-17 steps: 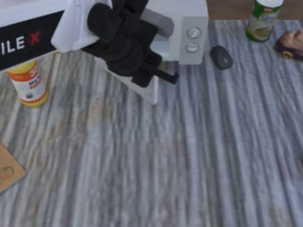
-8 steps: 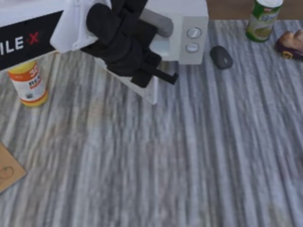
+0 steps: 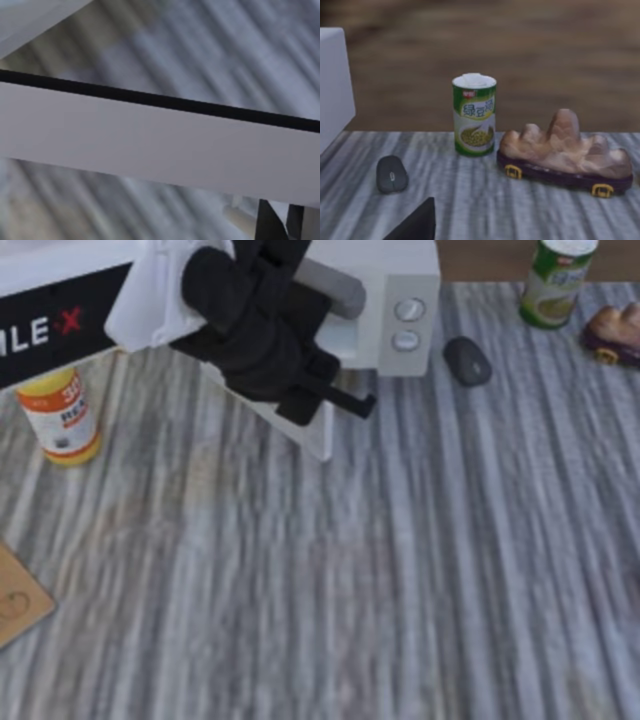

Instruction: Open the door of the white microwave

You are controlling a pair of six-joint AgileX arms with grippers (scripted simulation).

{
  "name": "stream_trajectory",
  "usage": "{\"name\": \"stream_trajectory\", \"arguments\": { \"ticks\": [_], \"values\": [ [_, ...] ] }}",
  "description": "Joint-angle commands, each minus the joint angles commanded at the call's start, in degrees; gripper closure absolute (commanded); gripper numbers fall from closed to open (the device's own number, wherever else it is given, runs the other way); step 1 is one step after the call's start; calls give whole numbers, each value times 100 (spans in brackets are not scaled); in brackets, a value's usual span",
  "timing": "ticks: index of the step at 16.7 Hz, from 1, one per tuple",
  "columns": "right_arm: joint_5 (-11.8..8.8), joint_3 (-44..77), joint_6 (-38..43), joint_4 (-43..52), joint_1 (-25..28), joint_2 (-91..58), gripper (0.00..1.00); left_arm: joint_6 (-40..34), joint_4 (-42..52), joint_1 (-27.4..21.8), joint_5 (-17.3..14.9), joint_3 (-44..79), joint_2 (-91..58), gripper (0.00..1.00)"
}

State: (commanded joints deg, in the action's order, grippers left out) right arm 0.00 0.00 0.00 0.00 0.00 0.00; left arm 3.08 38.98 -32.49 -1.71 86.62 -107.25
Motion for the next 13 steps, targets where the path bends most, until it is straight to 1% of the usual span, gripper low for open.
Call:
{"name": "stream_trajectory", "arguments": {
  "ticks": [8, 10, 13],
  "values": [
    [0, 0, 0, 0, 0, 0, 0, 0, 0, 0, 0, 0, 0, 100],
    [0, 0, 0, 0, 0, 0, 0, -3, -1, -22, -47, -29, -10, 100],
    [0, 0, 0, 0, 0, 0, 0, 307, -15, 95, -201, -186, 133, 100]
  ]
}}
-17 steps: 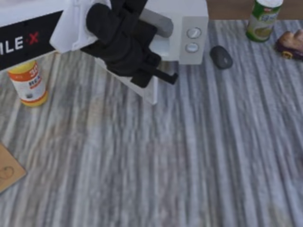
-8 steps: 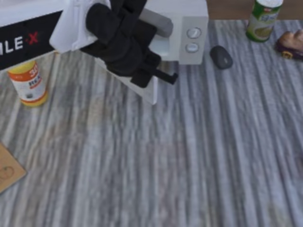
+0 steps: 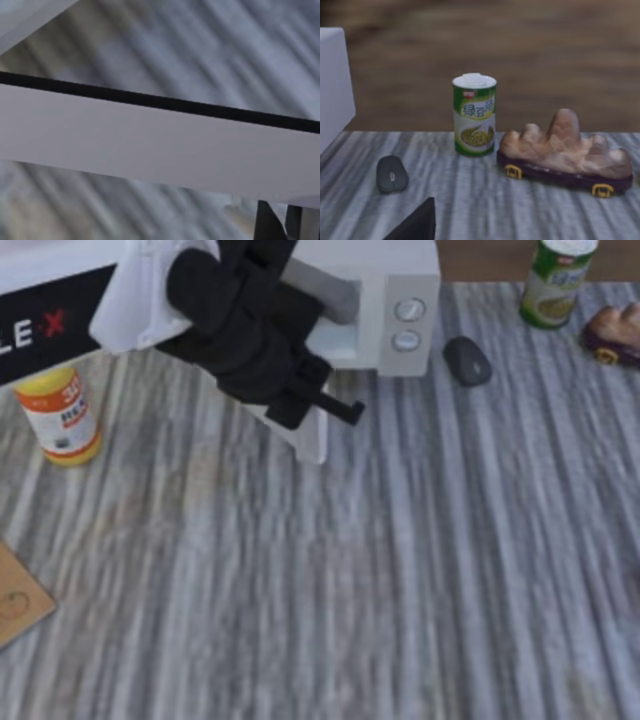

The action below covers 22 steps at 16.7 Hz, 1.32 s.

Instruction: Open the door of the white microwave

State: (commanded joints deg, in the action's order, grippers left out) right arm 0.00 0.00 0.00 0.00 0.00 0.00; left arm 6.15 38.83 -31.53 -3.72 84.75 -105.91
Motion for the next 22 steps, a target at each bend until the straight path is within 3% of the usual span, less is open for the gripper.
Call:
{"name": "stream_trajectory", "arguments": {
  "ticks": [5, 22],
  "values": [
    [0, 0, 0, 0, 0, 0, 0, 565, -13, 205, -302, -277, 236, 100],
    [0, 0, 0, 0, 0, 0, 0, 567, -13, 206, -303, -278, 237, 100]
  ]
}}
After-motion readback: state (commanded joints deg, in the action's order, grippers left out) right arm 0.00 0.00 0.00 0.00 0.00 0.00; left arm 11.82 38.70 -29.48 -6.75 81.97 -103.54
